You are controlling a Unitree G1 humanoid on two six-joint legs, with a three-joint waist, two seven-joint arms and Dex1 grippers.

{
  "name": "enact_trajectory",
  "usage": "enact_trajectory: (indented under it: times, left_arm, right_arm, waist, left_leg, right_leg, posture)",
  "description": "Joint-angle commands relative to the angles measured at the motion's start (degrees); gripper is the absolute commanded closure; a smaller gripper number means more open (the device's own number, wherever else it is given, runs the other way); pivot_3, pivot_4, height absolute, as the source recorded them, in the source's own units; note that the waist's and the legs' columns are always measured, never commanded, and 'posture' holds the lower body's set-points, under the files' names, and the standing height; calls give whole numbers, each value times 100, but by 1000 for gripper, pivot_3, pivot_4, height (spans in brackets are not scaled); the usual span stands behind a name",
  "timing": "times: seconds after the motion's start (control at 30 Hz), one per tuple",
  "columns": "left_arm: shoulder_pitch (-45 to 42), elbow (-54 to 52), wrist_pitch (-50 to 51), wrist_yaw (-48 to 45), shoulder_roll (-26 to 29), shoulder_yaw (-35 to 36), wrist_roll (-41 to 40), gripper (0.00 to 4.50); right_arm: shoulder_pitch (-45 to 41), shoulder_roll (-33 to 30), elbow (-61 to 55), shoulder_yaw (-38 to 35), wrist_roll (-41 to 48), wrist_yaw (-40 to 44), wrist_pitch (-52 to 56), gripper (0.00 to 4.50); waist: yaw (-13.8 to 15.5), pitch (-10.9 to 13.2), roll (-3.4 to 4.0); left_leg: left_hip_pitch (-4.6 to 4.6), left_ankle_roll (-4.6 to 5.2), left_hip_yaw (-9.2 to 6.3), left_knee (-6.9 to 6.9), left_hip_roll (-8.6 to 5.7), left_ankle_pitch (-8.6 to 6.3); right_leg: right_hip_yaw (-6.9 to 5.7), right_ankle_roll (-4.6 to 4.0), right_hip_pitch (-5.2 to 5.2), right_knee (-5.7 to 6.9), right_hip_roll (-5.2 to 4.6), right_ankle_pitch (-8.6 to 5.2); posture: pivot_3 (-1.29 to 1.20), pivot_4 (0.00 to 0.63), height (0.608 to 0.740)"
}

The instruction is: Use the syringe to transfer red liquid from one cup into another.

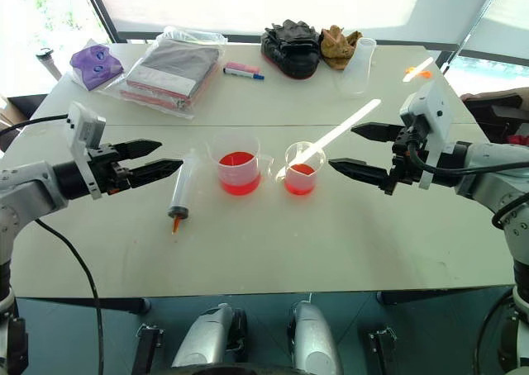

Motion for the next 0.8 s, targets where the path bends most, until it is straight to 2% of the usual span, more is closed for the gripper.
enact_trajectory:
  times: [0.03, 0.57, 0.8]
  left_arm:
    - [-132, -53, -142, -129, 29, -29, -32, 9]
    - [-198, -102, -276, -74, 100, -296, 337, 9]
    - [-527, -46, 79, 346, 103, -255, 297, 9]
  right_arm:
    - [-46, -92, -145, -194, -36, -10, -97, 0]
    - [-180, -66, 84, 172, -442, 257, -405, 0]
    - [-258, -80, 178, 253, -585, 418, -519, 0]
  waist:
    - [-1, 0, 0]
    - [-1, 0, -1]
    - [10, 0, -1]
  left_leg:
    - [0, -2, 0, 0, 0, 1]
    - [6, -7, 1, 2, 2, 5]
    - [6, -9, 1, 3, 2, 6]
  right_leg:
    - [0, 0, 0, 0, 0, 0]
    - [0, 5, 4, 3, 8, 2]
    - [0, 5, 5, 3, 8, 2]
  posture:
    - [0, 150, 740]
    - [0, 150, 740]
    - [0, 150, 740]
